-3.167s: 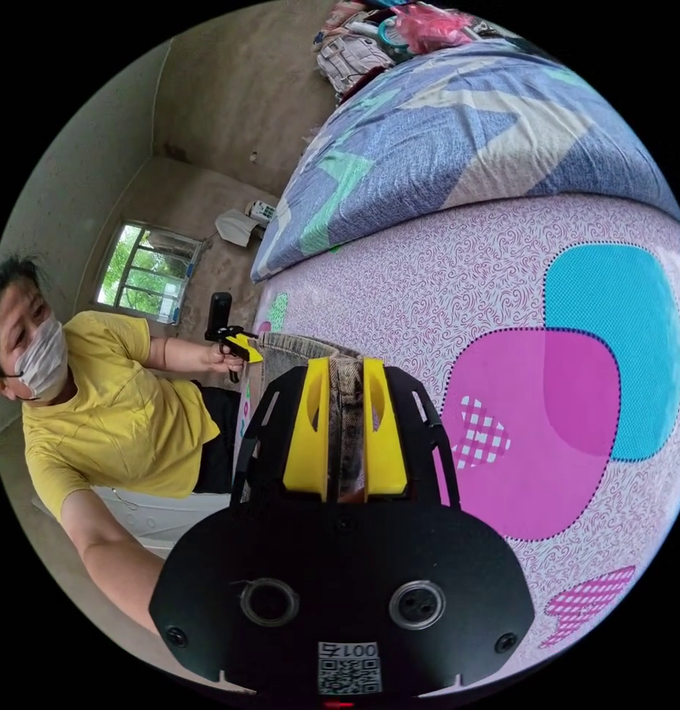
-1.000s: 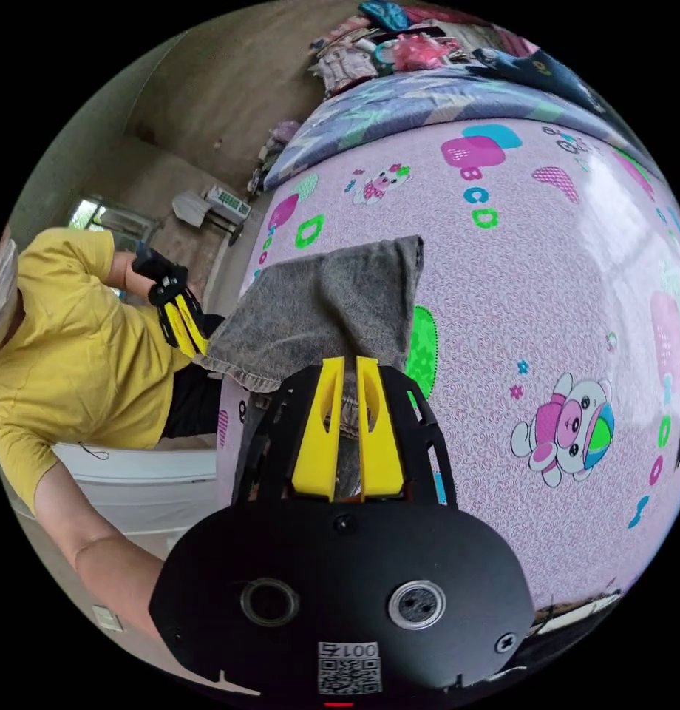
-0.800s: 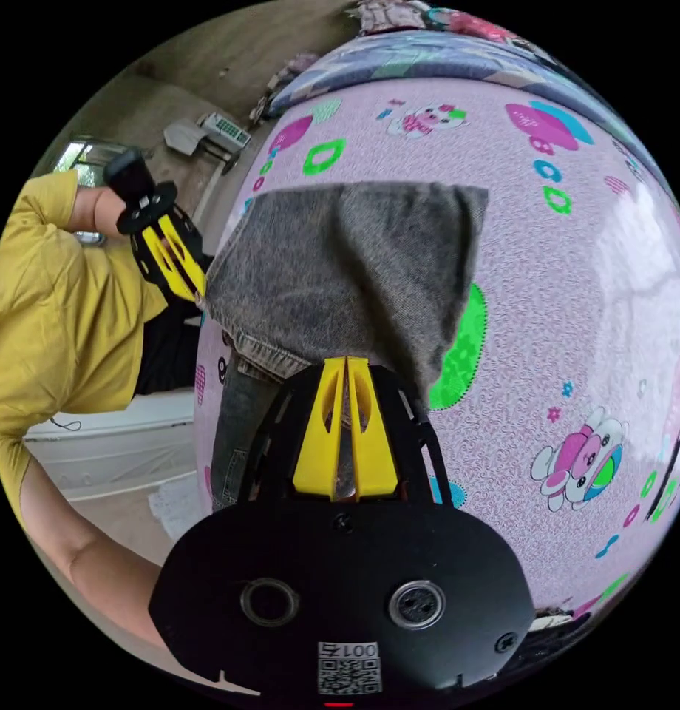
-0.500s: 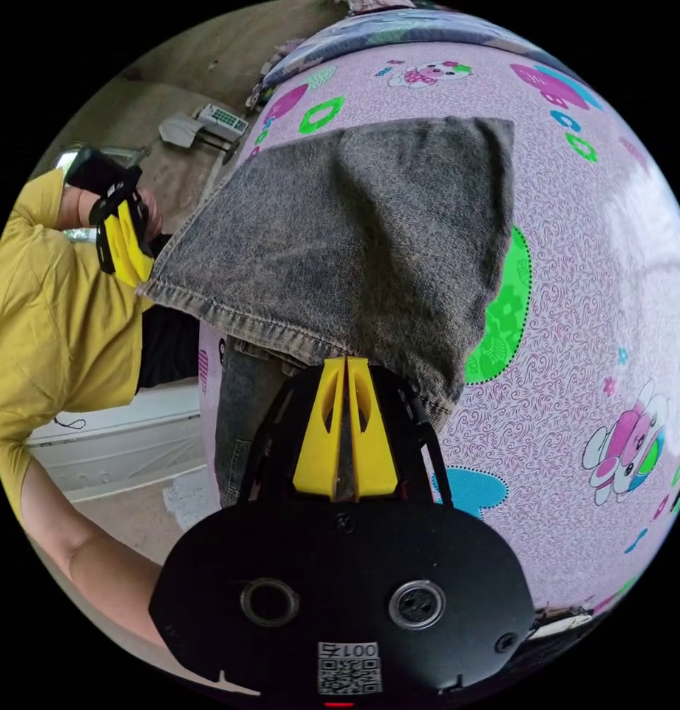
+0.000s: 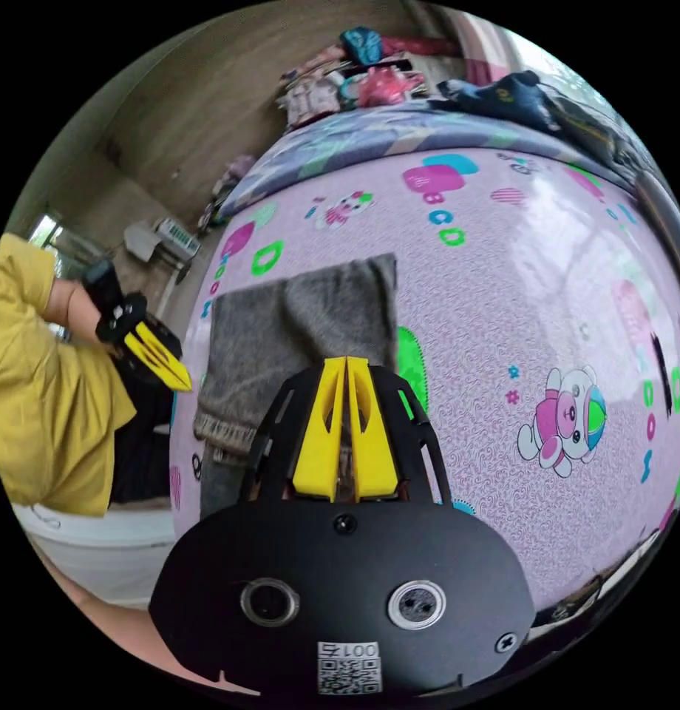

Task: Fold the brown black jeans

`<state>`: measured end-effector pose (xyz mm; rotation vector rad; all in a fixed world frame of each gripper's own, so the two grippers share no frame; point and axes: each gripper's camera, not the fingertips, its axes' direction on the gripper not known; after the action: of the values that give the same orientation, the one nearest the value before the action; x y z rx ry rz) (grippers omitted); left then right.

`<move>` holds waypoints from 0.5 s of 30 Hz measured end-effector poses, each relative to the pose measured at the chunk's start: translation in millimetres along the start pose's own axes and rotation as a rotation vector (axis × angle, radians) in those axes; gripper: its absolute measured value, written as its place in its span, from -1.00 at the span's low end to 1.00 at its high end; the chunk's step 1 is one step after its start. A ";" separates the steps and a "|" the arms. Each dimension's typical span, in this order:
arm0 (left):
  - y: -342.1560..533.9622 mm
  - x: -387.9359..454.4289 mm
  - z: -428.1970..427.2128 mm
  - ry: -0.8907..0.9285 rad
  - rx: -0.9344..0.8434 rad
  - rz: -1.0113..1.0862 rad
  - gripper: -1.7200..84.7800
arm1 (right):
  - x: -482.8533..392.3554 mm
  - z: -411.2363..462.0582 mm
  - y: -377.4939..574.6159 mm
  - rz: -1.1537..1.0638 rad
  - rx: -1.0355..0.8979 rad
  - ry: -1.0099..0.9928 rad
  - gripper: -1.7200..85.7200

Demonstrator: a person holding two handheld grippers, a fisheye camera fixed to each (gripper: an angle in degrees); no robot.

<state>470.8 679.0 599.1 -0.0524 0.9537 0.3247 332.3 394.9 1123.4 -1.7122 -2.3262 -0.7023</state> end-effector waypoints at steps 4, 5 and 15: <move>1.6 -25.3 19.9 0.029 -0.071 -0.105 -0.99 | 20.0 18.5 -6.5 0.098 0.016 -0.097 -0.96; 4.6 -28.5 21.8 0.017 -0.083 -0.115 -0.99 | 22.6 23.6 -6.6 0.105 0.004 -0.125 -0.96; 9.5 -52.1 7.2 -0.006 -0.143 -0.135 -0.99 | 68.1 36.6 11.3 0.243 -0.052 -0.158 -0.95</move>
<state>445.9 676.3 646.3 -0.2456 0.9147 0.2677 325.7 472.7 1121.9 -2.0980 -2.1573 -0.6080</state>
